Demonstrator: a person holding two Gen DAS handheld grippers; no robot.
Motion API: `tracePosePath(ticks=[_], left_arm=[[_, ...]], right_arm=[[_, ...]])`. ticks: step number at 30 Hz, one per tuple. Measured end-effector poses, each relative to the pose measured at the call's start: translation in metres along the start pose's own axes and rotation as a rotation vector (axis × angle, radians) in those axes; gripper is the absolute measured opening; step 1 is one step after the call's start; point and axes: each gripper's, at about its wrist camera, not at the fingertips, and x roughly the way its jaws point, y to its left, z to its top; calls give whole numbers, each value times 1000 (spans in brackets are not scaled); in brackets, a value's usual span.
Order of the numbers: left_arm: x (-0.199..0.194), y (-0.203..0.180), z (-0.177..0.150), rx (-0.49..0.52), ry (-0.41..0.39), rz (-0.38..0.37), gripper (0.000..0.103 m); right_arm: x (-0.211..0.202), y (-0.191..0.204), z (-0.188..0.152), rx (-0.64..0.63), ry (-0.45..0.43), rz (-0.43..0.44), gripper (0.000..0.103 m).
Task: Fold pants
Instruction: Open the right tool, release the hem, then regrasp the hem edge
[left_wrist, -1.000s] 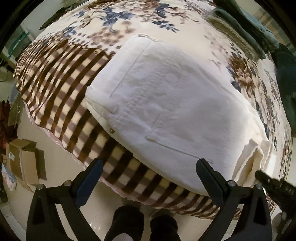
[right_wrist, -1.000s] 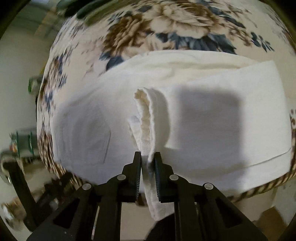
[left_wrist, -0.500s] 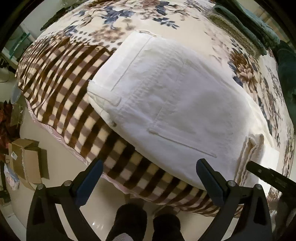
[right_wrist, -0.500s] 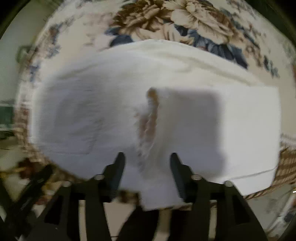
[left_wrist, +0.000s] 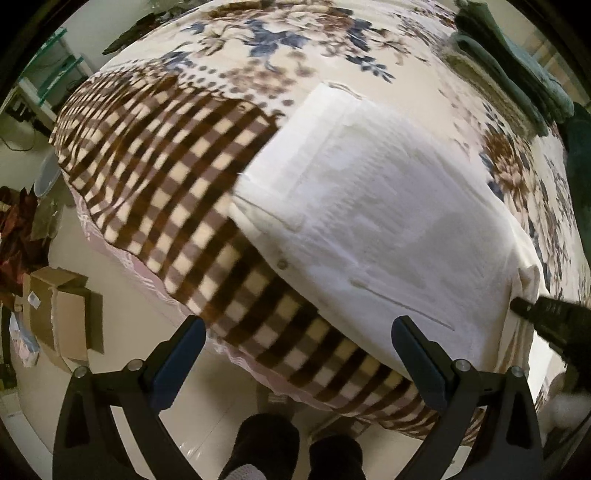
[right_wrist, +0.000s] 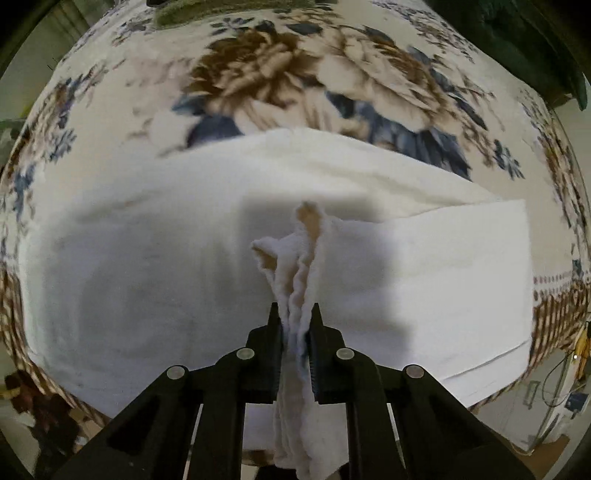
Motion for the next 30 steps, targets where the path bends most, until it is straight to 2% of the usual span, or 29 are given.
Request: tracePosePath(ticks=[2, 6, 7, 8, 9, 10, 11, 13, 14, 17, 19, 20, 21, 22, 24, 25, 26, 27, 30], left_arm=[[0, 1, 1, -1, -3, 4, 103], [0, 1, 2, 8, -3, 7, 103], [0, 1, 2, 10, -2, 6, 103], [0, 2, 2, 10, 0, 4, 103], [0, 4, 2, 7, 0, 0, 103], [0, 6, 2, 5, 1, 1, 103], [0, 9, 3, -1, 2, 4, 103], [1, 16, 5, -28, 3, 4, 103], [2, 21, 7, -46, 3, 6, 103], [5, 29, 12, -88, -2, 16, 103], [10, 34, 16, -118, 5, 21, 103], [11, 36, 18, -137, 5, 17, 103], [13, 37, 19, -147, 4, 16, 103], [14, 38, 20, -155, 4, 17, 103], [16, 40, 22, -171, 1, 5, 103], [17, 41, 22, -181, 4, -3, 103], [19, 43, 22, -196, 5, -23, 103], [20, 45, 22, -219, 4, -48, 103], [29, 54, 23, -308, 11, -161, 103]], right_arm=[[9, 29, 10, 6, -3, 5, 13], [26, 57, 20, -10, 27, -9, 13], [30, 63, 19, -25, 50, -9, 20], [32, 66, 19, -29, 69, 20, 32], [30, 65, 18, -27, 84, 75, 39], [25, 62, 17, -17, 98, 173, 55], [16, 53, 15, 8, 102, 283, 60], [-3, 28, 10, 76, 74, 415, 62], [-11, 16, 8, 105, 55, 427, 67], [-17, -10, 2, 181, 37, 360, 75], [-5, -7, 0, 169, 59, 305, 77], [5, 2, -1, 143, 74, 274, 82], [16, 10, -3, 107, 93, 217, 82], [29, 23, -8, 49, 109, 151, 82], [46, 41, -15, -52, 120, 37, 70], [46, 49, -21, -87, 80, -27, 38], [43, 54, -25, -105, 55, -58, 15], [40, 59, -28, -130, 51, -89, 15], [33, 59, -33, -119, 63, -51, 16]])
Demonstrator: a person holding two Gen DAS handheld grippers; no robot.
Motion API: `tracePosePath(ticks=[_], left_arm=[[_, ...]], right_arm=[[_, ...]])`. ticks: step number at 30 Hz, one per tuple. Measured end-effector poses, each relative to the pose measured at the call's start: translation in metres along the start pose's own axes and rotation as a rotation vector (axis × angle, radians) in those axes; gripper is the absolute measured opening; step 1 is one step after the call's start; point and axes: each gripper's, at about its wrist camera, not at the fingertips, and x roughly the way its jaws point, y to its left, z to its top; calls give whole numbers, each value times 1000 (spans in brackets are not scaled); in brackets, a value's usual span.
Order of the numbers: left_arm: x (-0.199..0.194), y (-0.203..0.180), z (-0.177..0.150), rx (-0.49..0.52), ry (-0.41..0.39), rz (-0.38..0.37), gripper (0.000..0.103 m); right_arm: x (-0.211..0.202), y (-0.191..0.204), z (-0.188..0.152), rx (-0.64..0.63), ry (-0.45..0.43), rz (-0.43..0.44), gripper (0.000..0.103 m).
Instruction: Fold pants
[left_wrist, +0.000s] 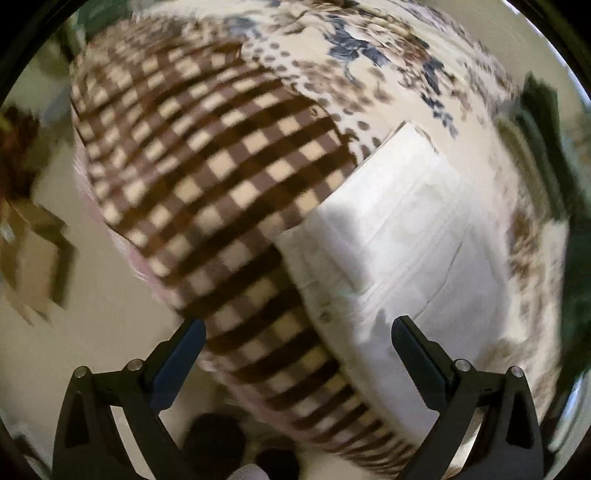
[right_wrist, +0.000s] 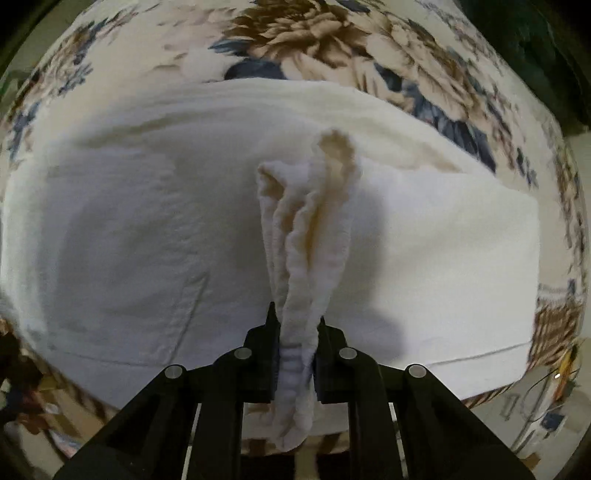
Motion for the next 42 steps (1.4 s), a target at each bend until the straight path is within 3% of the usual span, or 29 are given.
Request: tracePosePath(ticks=[2, 3, 4, 5, 6, 7, 10, 12, 15, 18, 23, 27, 31, 38, 42], left_arm=[[7, 10, 2, -94, -13, -96, 103], [14, 16, 4, -158, -24, -157, 102], [21, 20, 6, -203, -20, -204, 101], [28, 24, 8, -240, -13, -239, 97], [33, 27, 10, -265, -13, -246, 80], [36, 29, 10, -286, -26, -253, 52], [31, 30, 6, -284, -83, -287, 36], [13, 23, -3, -249, -129, -277, 31], [-10, 15, -12, -212, -171, -290, 31], [-9, 8, -10, -174, -181, -278, 32], [32, 28, 11, -304, -103, -365, 44], [40, 31, 11, -351, -126, -390, 45], [13, 15, -1, -239, -226, -309, 24], [-47, -14, -22, -131, -333, -258, 20], [-73, -39, -32, -36, -379, -224, 20]], right_arm=[[5, -17, 4, 49, 41, 66, 23], [6, -29, 6, 107, 70, 138, 27], [7, -38, 9, 145, 91, 193, 35], [6, -46, 10, 171, 105, 231, 37], [4, -53, 10, 188, 109, 259, 37], [2, -60, 10, 194, 106, 266, 37], [-4, -75, 7, 194, 87, 249, 37], [-6, -84, 3, 194, 79, 232, 37], [-5, -94, -4, 207, 84, 231, 37], [-6, -91, -5, 207, 93, 221, 37], [1, -67, 2, 198, 107, 237, 40], [2, -66, 10, 175, 107, 246, 40], [5, -73, 13, 180, 114, 260, 40], [3, -86, 10, 141, 104, 293, 42], [-3, -77, 10, 57, 96, 415, 49]])
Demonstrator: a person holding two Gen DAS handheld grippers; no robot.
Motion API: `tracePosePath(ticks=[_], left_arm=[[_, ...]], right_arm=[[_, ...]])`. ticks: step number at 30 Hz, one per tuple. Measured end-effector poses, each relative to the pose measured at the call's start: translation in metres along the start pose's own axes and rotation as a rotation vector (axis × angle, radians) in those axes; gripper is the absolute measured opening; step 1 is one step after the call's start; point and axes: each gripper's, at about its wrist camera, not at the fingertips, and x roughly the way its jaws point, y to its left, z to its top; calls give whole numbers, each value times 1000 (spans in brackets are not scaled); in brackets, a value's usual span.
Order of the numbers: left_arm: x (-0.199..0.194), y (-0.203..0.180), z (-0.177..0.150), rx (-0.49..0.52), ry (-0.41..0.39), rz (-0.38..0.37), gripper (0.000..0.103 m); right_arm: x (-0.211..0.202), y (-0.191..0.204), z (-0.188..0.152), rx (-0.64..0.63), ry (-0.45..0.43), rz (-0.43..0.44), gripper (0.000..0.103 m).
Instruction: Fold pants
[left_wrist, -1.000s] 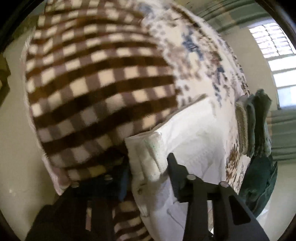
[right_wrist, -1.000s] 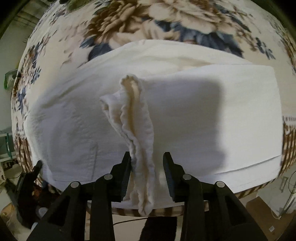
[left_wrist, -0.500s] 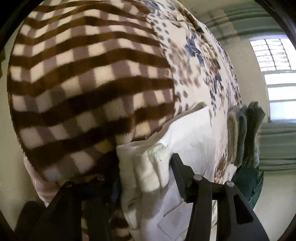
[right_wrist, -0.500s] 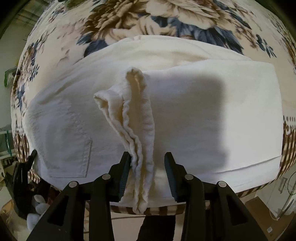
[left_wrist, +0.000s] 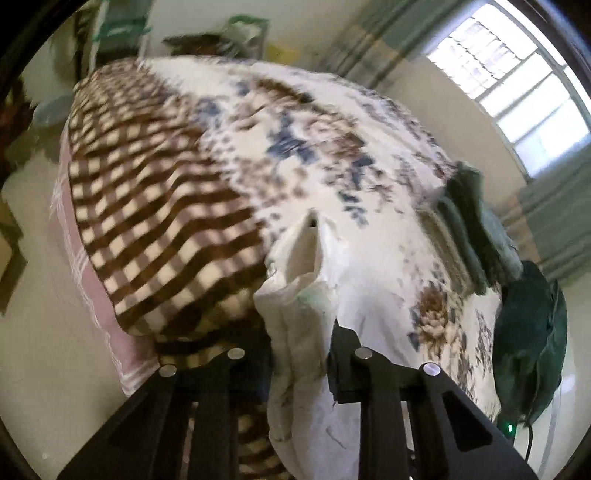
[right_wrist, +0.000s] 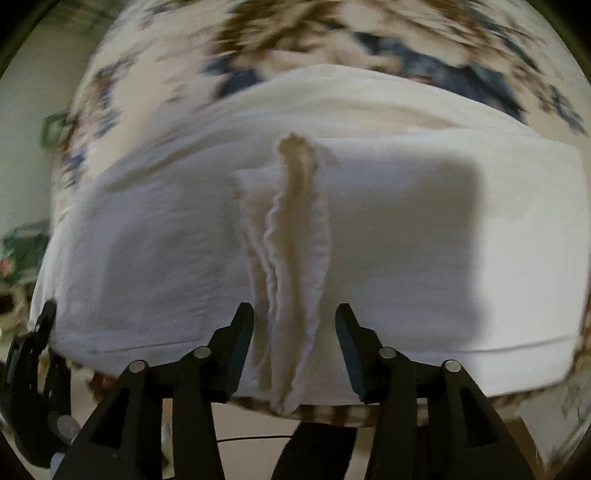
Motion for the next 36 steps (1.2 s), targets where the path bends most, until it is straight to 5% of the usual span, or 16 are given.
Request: tracePosePath(ticks=[8, 13, 19, 26, 30, 33, 35, 36], left_arm=[[-42, -80, -15, 201, -65, -115, 19], [-68, -142, -48, 344, -97, -178, 19], [-80, -227, -130, 507, -52, -277, 19], [-29, -298, -261, 677, 142, -327, 19], [31, -314, -327, 744, 371, -216, 23], [54, -311, -336, 724, 515, -126, 25], [43, -309, -329, 690, 529, -156, 30], [38, -308, -322, 675, 546, -176, 41]], right_arm=[[-50, -22, -11, -12, -106, 98, 75], [-90, -101, -20, 92, -151, 109, 77], [-133, -212, -46, 204, -181, 66, 77], [-166, -324, -73, 318, -223, 4, 77], [-168, -370, -87, 372, -223, -26, 77], [-167, -385, -93, 394, -231, -26, 88], [-168, -394, -97, 410, -247, 13, 94], [-169, -396, -98, 416, -249, 40, 94]])
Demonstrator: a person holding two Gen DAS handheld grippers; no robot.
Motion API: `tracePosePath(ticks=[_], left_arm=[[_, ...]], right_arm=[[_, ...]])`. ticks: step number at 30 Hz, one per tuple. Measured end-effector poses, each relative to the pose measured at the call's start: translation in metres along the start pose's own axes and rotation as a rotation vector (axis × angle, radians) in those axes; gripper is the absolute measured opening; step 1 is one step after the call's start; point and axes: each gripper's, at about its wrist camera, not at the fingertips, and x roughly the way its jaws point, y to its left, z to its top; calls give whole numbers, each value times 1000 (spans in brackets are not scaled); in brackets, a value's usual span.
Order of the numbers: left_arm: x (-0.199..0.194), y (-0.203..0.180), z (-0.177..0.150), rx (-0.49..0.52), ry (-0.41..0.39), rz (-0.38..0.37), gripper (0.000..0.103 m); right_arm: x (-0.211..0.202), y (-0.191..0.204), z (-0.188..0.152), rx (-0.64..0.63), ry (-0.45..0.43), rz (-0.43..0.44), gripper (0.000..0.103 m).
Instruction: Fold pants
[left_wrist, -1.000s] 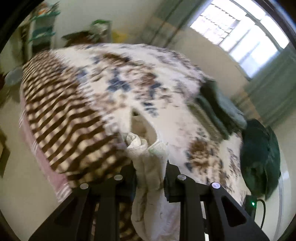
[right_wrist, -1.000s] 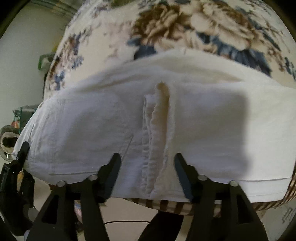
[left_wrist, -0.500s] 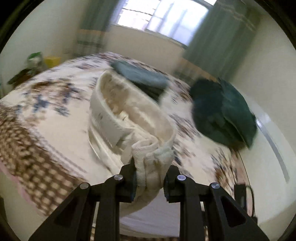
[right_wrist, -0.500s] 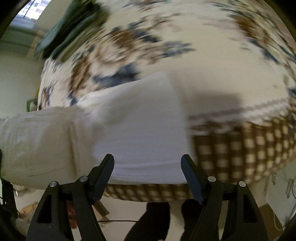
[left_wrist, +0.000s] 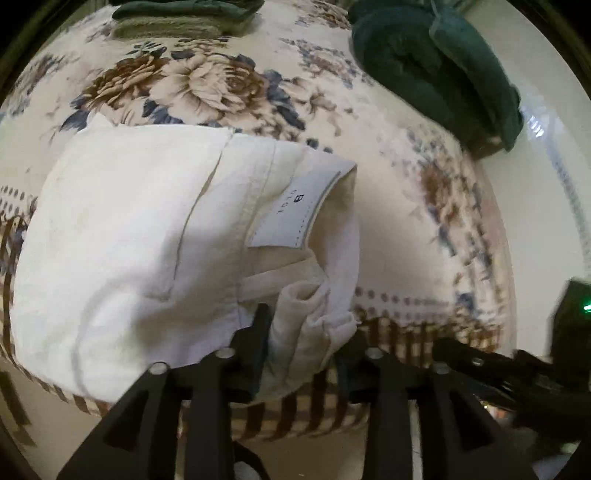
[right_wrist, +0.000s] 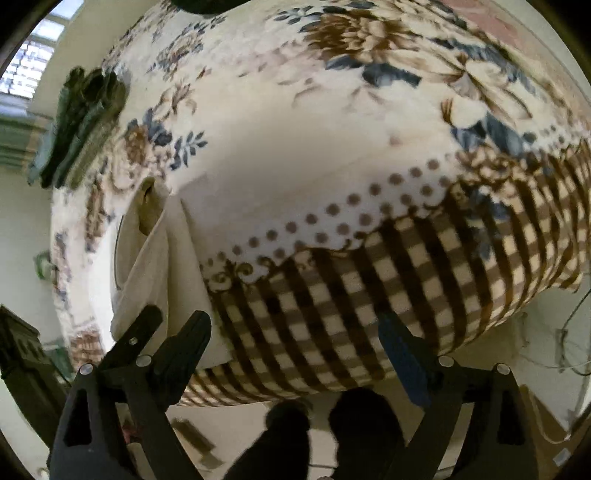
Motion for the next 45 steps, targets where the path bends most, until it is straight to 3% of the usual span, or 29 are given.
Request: tracePosePath(ticks=[1, 3, 6, 10, 12, 15, 16, 17, 18, 19, 22, 25, 30, 36, 38, 40, 42, 45], left_arm=[[-11, 3, 3, -10, 11, -29, 64], [-40, 11, 9, -28, -16, -58, 91], [-84, 33, 26, -32, -96, -1, 92], [-115, 87, 55, -58, -171, 151, 92], [-114, 120, 71, -81, -178, 261, 92], [-108, 157, 85, -122, -162, 331, 92], [-104, 166, 90, -126, -155, 341, 92], [-99, 171, 93, -129, -149, 351, 92], [-94, 176, 98, -128, -147, 360, 92], [-91, 179, 101, -126, -143, 356, 92], [-73, 183, 113, -142, -118, 329, 92], [-52, 177, 125, -138, -83, 279, 92], [-11, 155, 148, -50, -12, 266, 92], [29, 140, 170, 38, 62, 236, 92], [42, 141, 175, 46, 90, 211, 87], [56, 147, 179, 29, 121, 191, 22], [65, 159, 186, -25, 146, 173, 22], [58, 171, 191, -101, 148, 110, 24]], right_arm=[[0, -1, 1, 11, 3, 32, 94], [3, 3, 4, 13, 12, 106, 94], [16, 28, 13, -8, 33, 215, 94], [51, 66, 34, -38, 49, 321, 101], [78, 77, 46, -47, 64, 304, 101], [130, 84, 56, -37, 192, 293, 100], [141, 84, 55, -12, 219, 330, 82], [138, 85, 53, -4, 187, 360, 32], [131, 88, 49, -7, 162, 357, 29], [122, 91, 45, -18, 131, 347, 22], [90, 96, 28, -42, 57, 339, 19], [75, 87, 18, -22, 37, 282, 12], [82, 40, 28, 132, 58, 272, 12], [65, 47, 22, 30, 14, 144, 11], [64, 29, 22, 75, 11, 111, 11], [68, 10, 23, 143, 16, 112, 11], [72, 10, 24, 125, 22, 103, 11], [78, 19, 26, 54, 71, 78, 27]])
